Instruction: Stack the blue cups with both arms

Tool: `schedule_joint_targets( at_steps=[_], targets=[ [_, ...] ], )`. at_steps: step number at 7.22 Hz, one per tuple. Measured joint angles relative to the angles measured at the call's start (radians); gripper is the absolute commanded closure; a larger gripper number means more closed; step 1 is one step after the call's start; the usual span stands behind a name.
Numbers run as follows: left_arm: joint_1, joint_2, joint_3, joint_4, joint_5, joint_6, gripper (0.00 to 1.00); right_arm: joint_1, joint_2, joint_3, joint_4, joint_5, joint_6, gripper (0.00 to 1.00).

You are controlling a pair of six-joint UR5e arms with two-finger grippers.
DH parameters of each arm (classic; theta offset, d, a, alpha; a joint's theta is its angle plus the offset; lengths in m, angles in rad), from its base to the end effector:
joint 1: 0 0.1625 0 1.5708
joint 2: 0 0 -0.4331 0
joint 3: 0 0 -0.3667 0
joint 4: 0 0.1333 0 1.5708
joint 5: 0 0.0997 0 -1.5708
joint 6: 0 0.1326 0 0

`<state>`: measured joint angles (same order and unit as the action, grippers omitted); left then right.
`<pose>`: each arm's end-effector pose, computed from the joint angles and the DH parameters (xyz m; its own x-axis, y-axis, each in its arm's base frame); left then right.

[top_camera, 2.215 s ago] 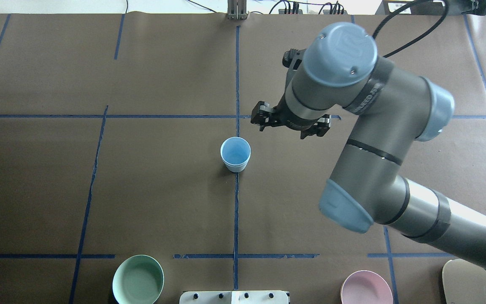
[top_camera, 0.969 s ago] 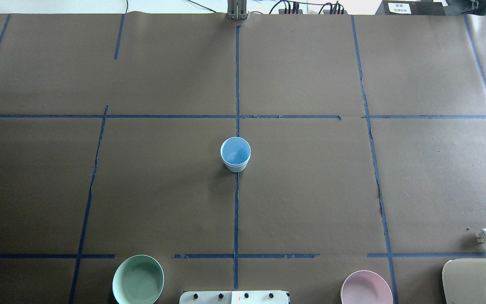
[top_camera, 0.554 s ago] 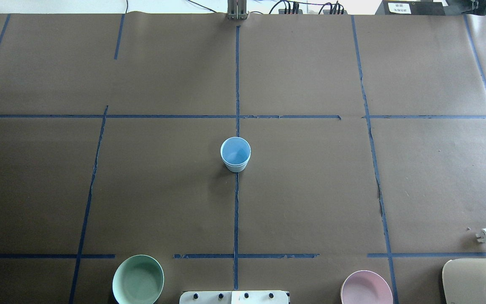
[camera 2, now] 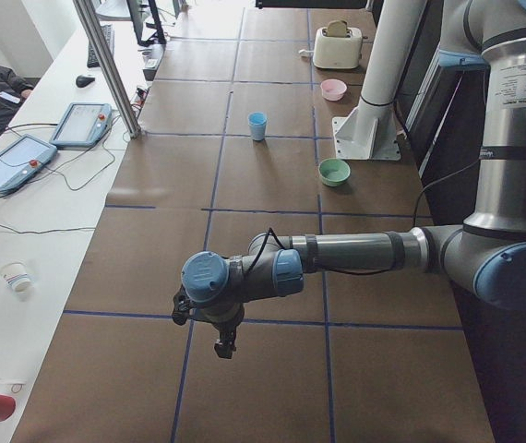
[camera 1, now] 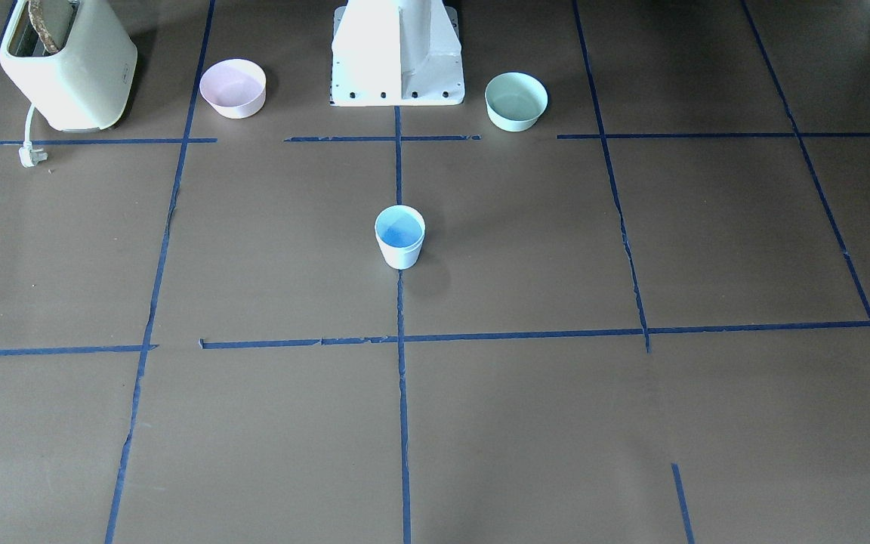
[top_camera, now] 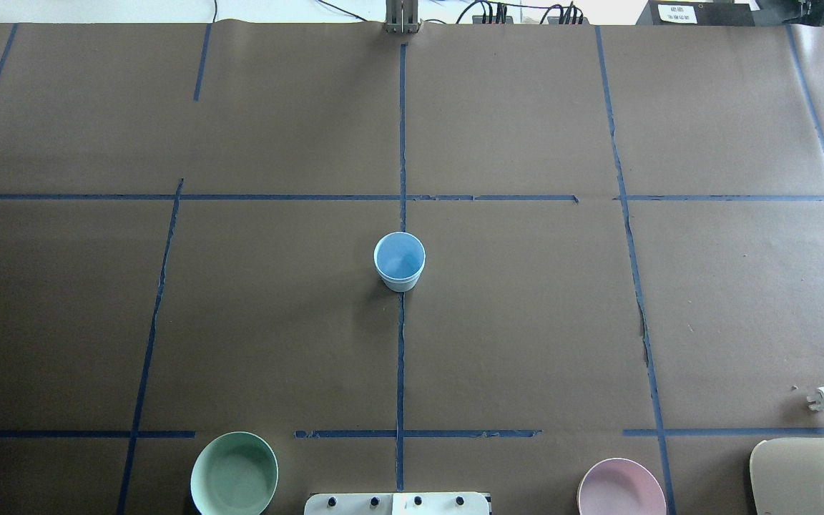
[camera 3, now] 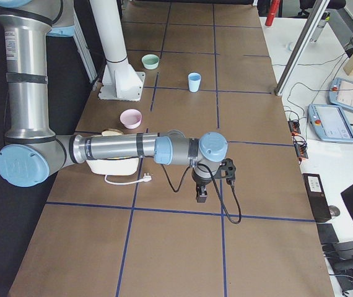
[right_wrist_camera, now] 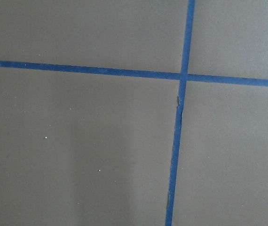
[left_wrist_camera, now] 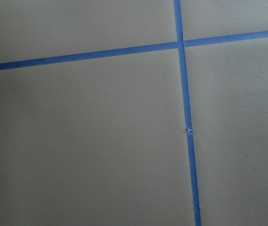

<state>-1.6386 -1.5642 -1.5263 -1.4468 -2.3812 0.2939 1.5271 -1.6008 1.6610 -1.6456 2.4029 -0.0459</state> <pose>-0.0673 -0.4421 0.7217 0.6693 0.1194 -0.7334 -0.1329 0.9903 0.0400 0.0155 -0.4525 0.6641 0.6704 -0.0644 0.7392 0.0745 0.9970 0.0193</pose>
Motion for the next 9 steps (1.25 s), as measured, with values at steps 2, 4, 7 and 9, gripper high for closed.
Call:
schedule_joint_targets(
  at_steps=[2,4,7,9],
  targets=[
    [0.001,-0.004,0.002,-0.002,-0.001,-0.003,0.0,0.041,-0.023,-0.112,0.189,0.006,0.012,0.0],
    [0.001,-0.006,0.001,-0.002,-0.001,-0.018,0.0,0.083,-0.025,-0.141,0.222,0.05,0.027,0.0],
    [0.002,-0.005,-0.003,-0.003,-0.001,-0.048,0.0,0.114,-0.02,-0.111,0.137,0.083,0.029,0.0],
    [0.003,-0.001,-0.008,-0.009,0.0,-0.05,0.0,0.117,-0.019,-0.095,0.114,0.063,0.029,0.0]
  ],
)
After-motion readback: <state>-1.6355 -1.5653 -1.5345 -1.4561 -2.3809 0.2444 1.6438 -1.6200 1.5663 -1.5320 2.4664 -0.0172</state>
